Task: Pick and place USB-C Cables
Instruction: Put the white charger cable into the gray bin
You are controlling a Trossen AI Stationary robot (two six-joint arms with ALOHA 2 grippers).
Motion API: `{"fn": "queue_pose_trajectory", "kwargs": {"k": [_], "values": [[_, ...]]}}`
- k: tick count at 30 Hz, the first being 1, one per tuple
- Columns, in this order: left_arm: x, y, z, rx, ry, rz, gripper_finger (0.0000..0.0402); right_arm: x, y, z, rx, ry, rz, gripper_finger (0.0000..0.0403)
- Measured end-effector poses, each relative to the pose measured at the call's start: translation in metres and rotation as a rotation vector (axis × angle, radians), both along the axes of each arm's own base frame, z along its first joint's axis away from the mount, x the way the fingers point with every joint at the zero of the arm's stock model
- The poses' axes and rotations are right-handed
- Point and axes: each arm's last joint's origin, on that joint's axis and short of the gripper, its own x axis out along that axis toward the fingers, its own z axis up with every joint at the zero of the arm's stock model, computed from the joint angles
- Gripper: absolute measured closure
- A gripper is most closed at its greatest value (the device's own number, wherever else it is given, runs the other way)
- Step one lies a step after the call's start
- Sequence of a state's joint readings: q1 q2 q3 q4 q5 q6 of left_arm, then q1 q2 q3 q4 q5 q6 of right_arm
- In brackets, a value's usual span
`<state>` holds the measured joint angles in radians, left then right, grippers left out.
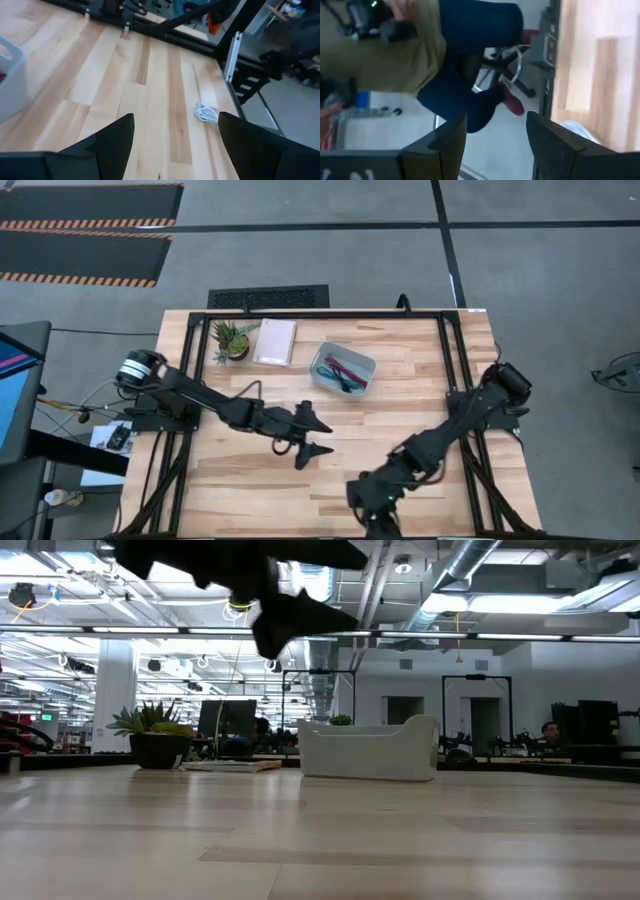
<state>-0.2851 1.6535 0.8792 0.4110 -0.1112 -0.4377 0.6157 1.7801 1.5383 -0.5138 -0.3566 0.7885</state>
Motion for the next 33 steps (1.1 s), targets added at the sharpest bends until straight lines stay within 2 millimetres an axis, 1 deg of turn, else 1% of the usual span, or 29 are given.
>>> {"fn": "queue_pose_trajectory", "kwargs": {"k": [6,11,14,16,21,25,29,33], "values": [[0.037,-0.019,-0.011,0.062,0.014,-0.045,0.0125,-0.037,0.012,0.026,-0.063,-0.037,-0.161,0.0172],[0.071,-0.039,-0.022,0.112,0.086,-0.076,0.0125,-0.068,0.022,0.035,-0.142,-0.066,-0.283,0.0172],[0.093,-0.052,-0.030,0.155,0.153,-0.099,0.0125,-0.077,0.026,0.037,-0.170,-0.080,-0.329,0.0172],[0.104,-0.063,-0.037,0.156,0.206,-0.107,0.0125,-0.080,0.028,0.036,-0.183,-0.094,-0.348,0.0172],[0.133,-0.091,-0.054,0.061,0.283,-0.077,0.0125,-0.084,0.030,0.036,-0.190,-0.099,-0.371,0.0172],[0.148,-0.116,-0.069,0.059,0.362,-0.140,0.0125,-0.085,0.031,0.036,-0.210,-0.114,-0.386,0.0172],[0.156,-0.133,-0.068,0.133,0.415,-0.158,0.0125,-0.085,0.031,0.036,-0.217,-0.125,-0.399,0.0172],[0.160,-0.139,-0.059,0.193,0.400,-0.166,0.0125,-0.088,0.033,0.036,-0.232,-0.151,-0.416,0.0172]]}}
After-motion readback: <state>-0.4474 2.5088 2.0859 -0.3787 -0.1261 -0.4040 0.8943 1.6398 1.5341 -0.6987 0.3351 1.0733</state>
